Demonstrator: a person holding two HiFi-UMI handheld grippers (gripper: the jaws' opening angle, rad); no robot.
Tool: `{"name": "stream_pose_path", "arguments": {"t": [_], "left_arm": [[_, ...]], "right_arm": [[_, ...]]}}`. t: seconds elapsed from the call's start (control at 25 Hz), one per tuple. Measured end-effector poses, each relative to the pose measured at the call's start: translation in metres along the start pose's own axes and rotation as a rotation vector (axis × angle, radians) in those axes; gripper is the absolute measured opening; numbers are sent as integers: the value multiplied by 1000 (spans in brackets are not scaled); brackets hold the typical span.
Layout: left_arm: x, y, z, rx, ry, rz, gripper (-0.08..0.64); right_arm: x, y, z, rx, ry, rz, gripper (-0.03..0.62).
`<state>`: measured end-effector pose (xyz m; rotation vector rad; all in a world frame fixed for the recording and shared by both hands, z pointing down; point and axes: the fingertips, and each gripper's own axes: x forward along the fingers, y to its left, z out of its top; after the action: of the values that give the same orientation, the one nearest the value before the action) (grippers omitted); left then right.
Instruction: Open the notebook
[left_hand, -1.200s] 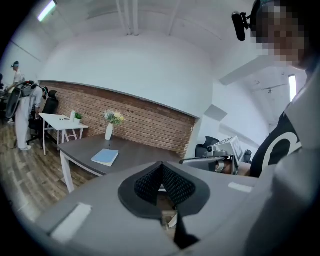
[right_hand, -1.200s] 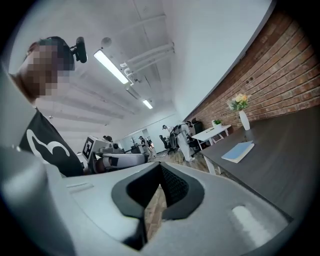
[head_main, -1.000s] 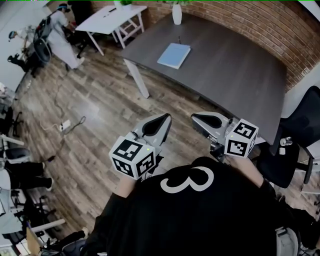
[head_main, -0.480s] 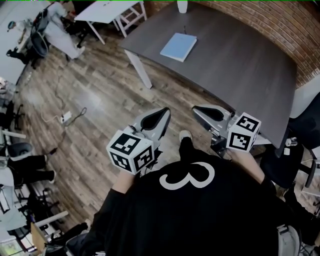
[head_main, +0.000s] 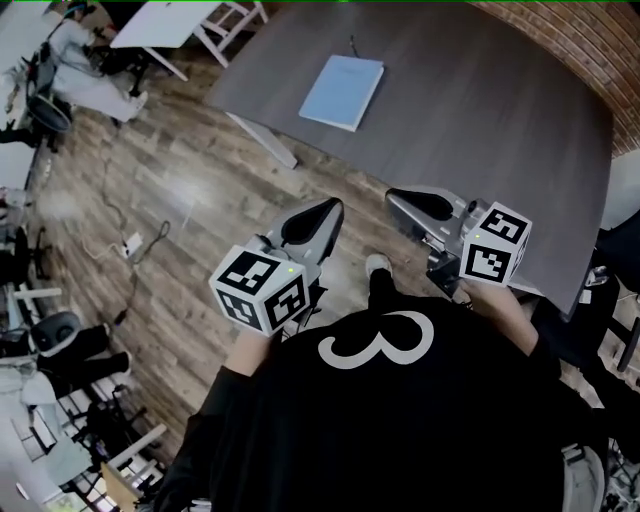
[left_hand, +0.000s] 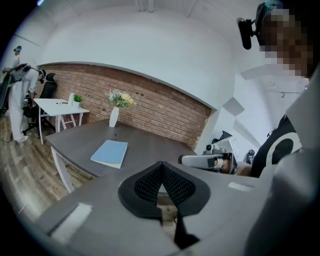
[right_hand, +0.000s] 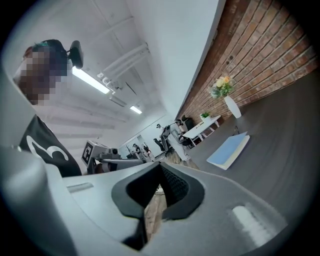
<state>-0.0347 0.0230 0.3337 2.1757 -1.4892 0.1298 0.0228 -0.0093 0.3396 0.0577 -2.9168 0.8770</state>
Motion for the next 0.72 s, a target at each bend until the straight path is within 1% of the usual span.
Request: {"name": "stream_pose_path", "arguments": {"t": [0.2,0.32,0.44,0.56,0.72], "left_arm": [[52,34,21,-15,36,1,17],[80,50,28,-5,56,-5,17],[103,57,33,29,68,-20,17],[120,69,39,80,80,10,17],[136,85,32,113,116,34,17]], "right_arm": [[8,-56,29,8,-2,-26,0],[8,-89,38,21,1,-54,0],[9,-112,42,34,13,-63,0],[11,-128,48,20,26,-68,0],[13,-142,50,29,33,-86,0]]}}
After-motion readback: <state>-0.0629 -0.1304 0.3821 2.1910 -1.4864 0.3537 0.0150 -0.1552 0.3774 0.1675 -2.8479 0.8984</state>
